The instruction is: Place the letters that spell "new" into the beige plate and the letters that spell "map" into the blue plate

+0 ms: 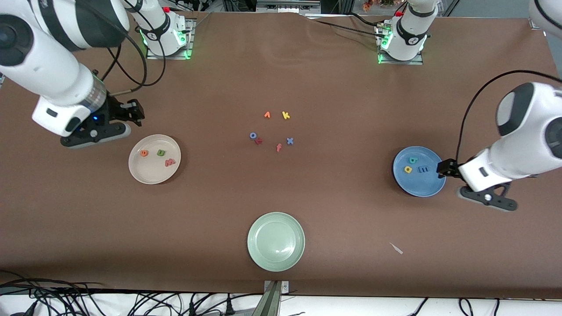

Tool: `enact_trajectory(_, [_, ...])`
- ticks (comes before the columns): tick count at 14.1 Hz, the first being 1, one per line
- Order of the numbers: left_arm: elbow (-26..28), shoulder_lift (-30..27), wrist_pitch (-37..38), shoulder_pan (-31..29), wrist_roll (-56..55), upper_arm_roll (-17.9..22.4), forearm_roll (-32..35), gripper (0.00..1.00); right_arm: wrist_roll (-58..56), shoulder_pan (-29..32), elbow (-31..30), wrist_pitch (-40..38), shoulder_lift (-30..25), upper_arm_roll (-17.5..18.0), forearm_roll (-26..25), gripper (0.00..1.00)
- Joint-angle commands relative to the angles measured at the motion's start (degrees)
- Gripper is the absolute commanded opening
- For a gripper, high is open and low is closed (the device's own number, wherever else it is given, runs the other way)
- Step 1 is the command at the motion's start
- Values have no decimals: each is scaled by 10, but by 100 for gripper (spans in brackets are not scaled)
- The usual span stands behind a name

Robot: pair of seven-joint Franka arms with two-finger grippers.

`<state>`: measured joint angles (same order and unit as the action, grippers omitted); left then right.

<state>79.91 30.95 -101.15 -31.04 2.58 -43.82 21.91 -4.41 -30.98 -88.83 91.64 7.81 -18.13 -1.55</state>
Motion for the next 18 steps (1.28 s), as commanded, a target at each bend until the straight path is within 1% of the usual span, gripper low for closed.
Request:
enact_trajectory(1, [-64, -3, 59, -4, 19, -3, -44, 100, -6, 1, 1, -25, -22, -5, 12, 86])
enact_trajectory(2, [-74, -15, 72, -3, 20, 0, -52, 100, -9, 1, 1, -25, -24, -7, 12, 92])
enact_trajectory(3, [-73, -39, 74, -3, 18, 5, -66, 100, -10, 1, 2, -25, -24, -7, 12, 99])
enact_trajectory(4, [-64, -70, 74, 0, 17, 14, -77, 100, -10, 1, 3, -24, -24, -8, 12, 99])
enact_trajectory(5, [-50, -104, 74, 14, 16, 36, -85, 100, -10, 1, 8, -23, -23, -7, 12, 99])
enact_trajectory(6, [-36, -129, 76, 42, 17, 68, -93, 100, -10, 1, 11, -21, -21, -4, 12, 99])
enact_trajectory(7, [-28, -151, 79, 65, 18, 106, -120, 100, -10, 2, 12, -19, -19, -4, 13, 100])
enact_trajectory(8, [-20, -169, 91, 101, 20, 151, -154, 100, -9, 0, 12, -14, -17, -2, 16, 100])
enact_trajectory(9, [-9, -188, 100, 139, 20, 207, -184, 100, -5, -1, 12, -3, -17, -1, 22, 100])
enact_trajectory(10, [12, -205, 100, 170, 20, 253, -202, 100, -1, 0, 11, -2, -17, 5, 21, 100])
enact_trajectory(11, [40, -227, 100, 195, 22, 283, -207, 100, -2, 10, 11, -3, -18, 24, 21, 100])
enact_trajectory(12, [87, -263, 93, 220, 17, 308, -207, 100, -2, 32, 9, -5, -22, 40, 21, 100])
enact_trajectory(13, [130, -293, 70, 249, 16, 332, -205, 100, -3, 50, 2, -5, -31, 60, 22, 100])
enact_trajectory(14, [159, -314, 56, 269, 16, 353, -206, 100, -3, 80, -5, -2, -38, 84, 20, 100])
enact_trajectory(15, [170, -324, 51, 285, 16, 370, -210, 100, -5, 121, -7, -4, -46, 125, 20, 100])
enact_trajectory(16, [174, -329, 48, 300, 17, 378, -211, 100, -7, 148, -6, -7, -47, 155, 15, 100])
enact_trajectory(18, [172, -329, 42, 302, 16, 380, -220, 100, -10, 161, -5, -9, -53, 162, 15, 100])
